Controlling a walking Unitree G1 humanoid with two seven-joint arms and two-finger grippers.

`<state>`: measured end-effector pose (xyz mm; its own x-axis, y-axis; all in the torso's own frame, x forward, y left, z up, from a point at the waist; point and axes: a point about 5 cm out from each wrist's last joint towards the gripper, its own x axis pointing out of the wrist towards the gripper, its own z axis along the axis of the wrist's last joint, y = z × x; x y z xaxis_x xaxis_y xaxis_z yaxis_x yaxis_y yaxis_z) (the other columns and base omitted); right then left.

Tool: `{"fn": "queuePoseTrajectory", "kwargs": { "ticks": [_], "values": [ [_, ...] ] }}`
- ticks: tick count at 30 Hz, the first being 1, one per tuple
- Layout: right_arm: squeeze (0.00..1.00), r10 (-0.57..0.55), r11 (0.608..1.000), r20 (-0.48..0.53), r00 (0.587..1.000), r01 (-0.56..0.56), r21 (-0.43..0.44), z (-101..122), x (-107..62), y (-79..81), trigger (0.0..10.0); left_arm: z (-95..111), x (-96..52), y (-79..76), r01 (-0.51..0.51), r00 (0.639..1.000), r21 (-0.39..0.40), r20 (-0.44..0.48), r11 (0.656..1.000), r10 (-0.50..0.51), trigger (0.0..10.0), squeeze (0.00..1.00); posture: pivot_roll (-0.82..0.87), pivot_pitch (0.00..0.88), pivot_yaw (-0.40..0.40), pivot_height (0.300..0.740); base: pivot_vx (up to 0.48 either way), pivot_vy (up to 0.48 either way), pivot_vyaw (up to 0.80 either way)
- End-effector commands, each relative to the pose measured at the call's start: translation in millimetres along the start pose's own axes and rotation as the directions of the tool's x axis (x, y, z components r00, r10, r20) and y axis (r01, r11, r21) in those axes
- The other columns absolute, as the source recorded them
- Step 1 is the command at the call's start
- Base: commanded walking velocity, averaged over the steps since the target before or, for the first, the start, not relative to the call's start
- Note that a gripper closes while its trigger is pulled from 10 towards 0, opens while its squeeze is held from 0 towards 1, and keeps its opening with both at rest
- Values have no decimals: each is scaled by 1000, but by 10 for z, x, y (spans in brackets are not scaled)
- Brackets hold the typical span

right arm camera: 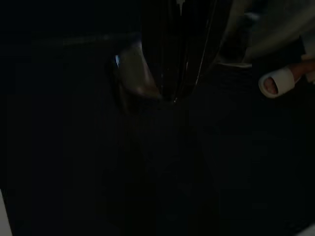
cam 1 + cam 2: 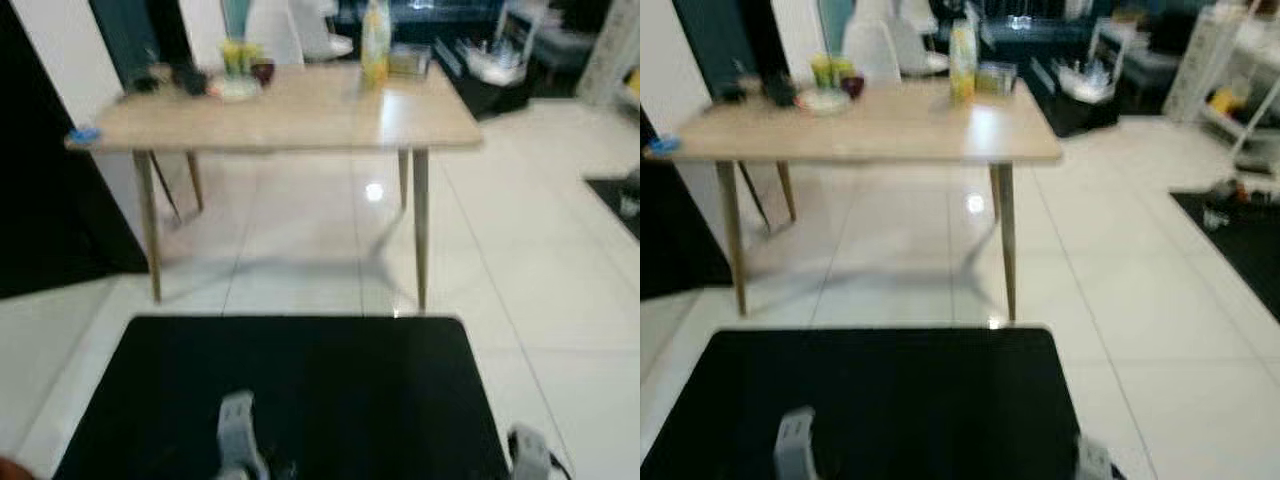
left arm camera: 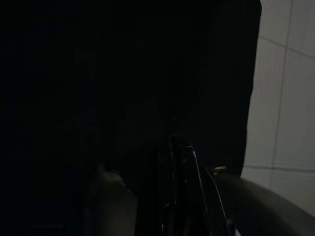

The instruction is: Restocking fridge

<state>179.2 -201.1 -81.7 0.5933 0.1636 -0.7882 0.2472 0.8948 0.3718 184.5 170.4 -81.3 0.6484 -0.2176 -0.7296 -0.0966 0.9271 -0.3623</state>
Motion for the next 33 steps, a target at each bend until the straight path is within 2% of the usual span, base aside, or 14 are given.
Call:
{"fn": "queuePoseTrajectory", "kwargs": {
  "ticks": [1, 33],
  "values": [
    [0, 2, 1000, -26, 1000, -2, 10, -100, -1, 16, 10000, -82, -24, 29, -12, 1000, -5, -27, 1000, 12, 10000, 0, 18, 0, -42, 740, 274, 0, 0],
    [0, -7, 1000, -50, 999, 6, -10, -117, 3, 22, 10000, -84, -24, 23, -4, 1000, 3, -27, 1000, 5, 10000, 0, 23, 0, -50, 740, 279, 0, 0]
  ]
}}
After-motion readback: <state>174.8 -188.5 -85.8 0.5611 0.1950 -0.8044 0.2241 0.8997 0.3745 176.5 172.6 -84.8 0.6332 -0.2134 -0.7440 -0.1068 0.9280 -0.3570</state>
